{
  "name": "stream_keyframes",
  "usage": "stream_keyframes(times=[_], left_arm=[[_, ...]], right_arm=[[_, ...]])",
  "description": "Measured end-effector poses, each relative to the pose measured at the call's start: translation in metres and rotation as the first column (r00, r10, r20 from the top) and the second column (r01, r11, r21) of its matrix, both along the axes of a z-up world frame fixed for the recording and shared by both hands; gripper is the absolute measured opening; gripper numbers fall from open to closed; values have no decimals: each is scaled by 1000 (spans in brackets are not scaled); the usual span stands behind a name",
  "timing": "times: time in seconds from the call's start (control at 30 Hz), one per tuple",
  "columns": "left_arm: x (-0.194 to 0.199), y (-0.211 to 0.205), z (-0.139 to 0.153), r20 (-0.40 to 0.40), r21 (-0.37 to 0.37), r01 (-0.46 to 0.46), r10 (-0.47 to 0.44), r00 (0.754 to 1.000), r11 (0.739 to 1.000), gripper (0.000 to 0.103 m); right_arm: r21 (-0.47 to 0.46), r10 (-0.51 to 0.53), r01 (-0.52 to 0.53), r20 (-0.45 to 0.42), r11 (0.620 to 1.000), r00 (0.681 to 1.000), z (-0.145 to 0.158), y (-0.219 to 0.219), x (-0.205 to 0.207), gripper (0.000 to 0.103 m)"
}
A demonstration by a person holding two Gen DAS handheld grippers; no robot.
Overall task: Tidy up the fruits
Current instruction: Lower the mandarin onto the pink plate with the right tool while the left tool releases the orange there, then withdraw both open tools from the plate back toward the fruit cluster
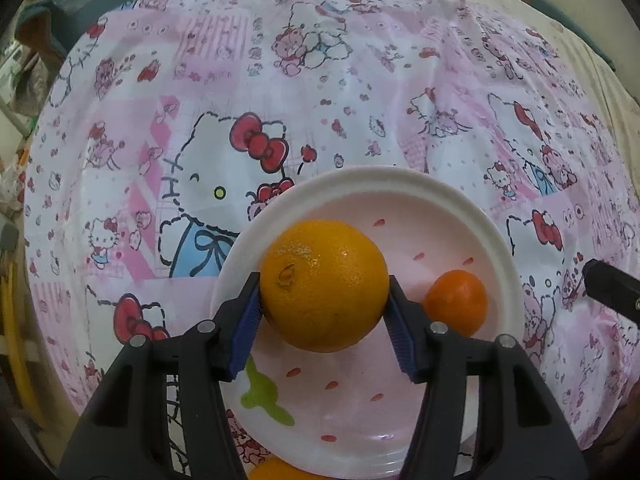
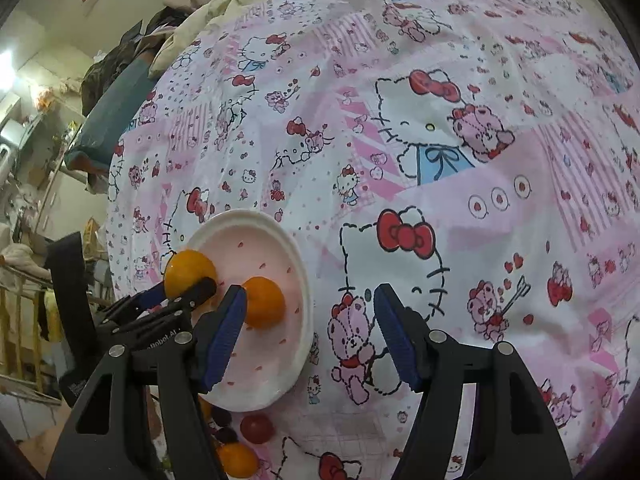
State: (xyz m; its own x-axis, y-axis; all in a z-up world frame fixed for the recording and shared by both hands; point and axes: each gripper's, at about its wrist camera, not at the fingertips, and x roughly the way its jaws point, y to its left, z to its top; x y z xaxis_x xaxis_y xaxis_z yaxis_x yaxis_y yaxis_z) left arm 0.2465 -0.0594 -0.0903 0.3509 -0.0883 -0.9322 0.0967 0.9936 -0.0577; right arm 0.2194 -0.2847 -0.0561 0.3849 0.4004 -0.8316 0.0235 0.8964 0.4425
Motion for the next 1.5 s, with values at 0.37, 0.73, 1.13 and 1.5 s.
stream_keyframes(times=[0.37, 0.73, 1.13, 1.5], left_arm=[[-7, 3, 6, 9, -23, -29, 29, 1000, 999, 90], [-14, 21, 39, 87, -55, -72, 77, 993, 996, 90], [-74, 50, 81, 60, -39, -81, 83, 995, 996, 90], [-118, 72, 56, -65, -125, -149, 142, 988, 981, 90]], right_arm=[[12, 4, -4, 3, 1000, 1000, 2, 1, -2, 69], [4, 9, -9, 32, 1000, 999, 12, 3, -8, 69], [-10, 69, -69, 62, 998, 996, 27, 24, -28, 69], [-1, 92, -92, 41, 996, 995, 30, 28, -58, 69]])
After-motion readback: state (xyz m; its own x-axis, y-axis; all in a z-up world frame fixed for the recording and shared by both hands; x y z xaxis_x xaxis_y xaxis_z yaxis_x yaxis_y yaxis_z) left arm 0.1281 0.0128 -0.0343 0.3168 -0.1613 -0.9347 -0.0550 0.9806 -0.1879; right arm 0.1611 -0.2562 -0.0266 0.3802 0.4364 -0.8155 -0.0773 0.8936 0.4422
